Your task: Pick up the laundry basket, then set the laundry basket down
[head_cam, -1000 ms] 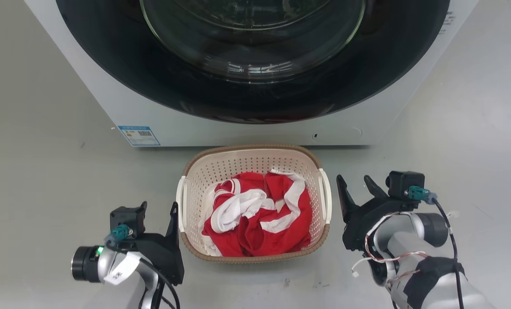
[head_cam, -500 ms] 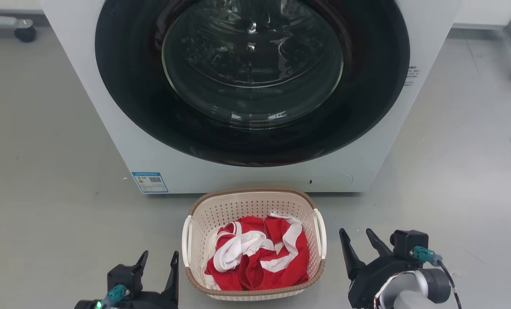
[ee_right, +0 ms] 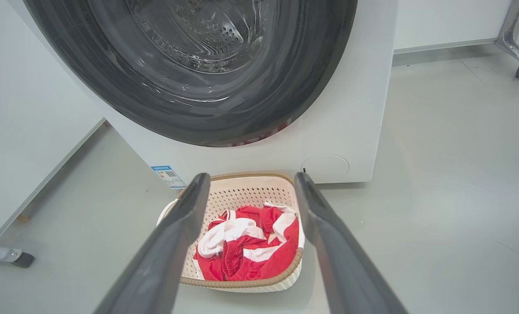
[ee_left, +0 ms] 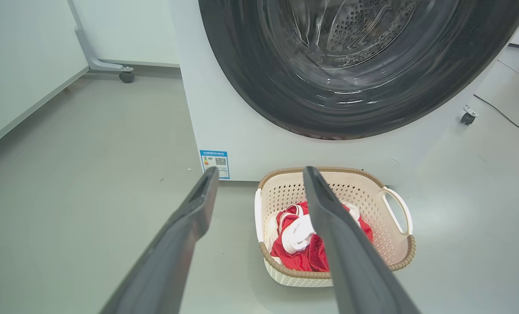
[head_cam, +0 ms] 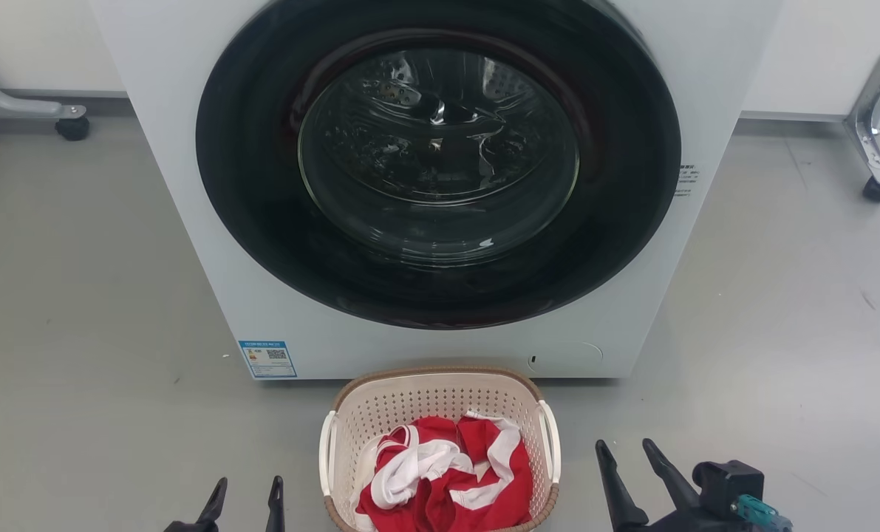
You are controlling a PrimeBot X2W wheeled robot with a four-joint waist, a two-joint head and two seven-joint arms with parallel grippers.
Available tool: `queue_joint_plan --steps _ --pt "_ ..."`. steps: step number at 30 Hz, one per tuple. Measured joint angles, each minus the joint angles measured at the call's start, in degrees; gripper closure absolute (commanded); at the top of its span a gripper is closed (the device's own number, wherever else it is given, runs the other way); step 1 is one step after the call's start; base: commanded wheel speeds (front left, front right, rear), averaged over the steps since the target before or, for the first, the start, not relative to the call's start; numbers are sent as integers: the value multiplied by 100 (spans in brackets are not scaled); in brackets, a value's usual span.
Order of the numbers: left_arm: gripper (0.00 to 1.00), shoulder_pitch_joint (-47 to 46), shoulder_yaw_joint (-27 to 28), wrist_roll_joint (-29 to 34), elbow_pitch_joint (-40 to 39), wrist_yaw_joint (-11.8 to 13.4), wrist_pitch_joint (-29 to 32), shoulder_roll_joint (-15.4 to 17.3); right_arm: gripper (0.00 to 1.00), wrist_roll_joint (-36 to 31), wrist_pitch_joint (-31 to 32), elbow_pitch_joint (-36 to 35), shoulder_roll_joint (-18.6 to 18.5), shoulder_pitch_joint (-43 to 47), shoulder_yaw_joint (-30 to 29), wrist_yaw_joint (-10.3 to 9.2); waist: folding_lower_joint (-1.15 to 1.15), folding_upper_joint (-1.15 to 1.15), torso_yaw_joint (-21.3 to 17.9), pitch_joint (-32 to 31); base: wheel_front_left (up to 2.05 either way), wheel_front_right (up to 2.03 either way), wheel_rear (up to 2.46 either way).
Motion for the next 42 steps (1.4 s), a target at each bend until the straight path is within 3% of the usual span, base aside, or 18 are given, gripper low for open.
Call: queue_joint_plan --steps 20,42 --pt "0 977 890 929 -1258 2 -1 -423 0 -1490 -1 -1328 365 1401 -1455 -16 1 1 -81 -132 0 0 0" --pt "0 1114 1087 1405 -1792 2 -1 -561 0 -2260 -1 -1979 641 1726 -1902 -16 1 1 -91 -92 0 0 0"
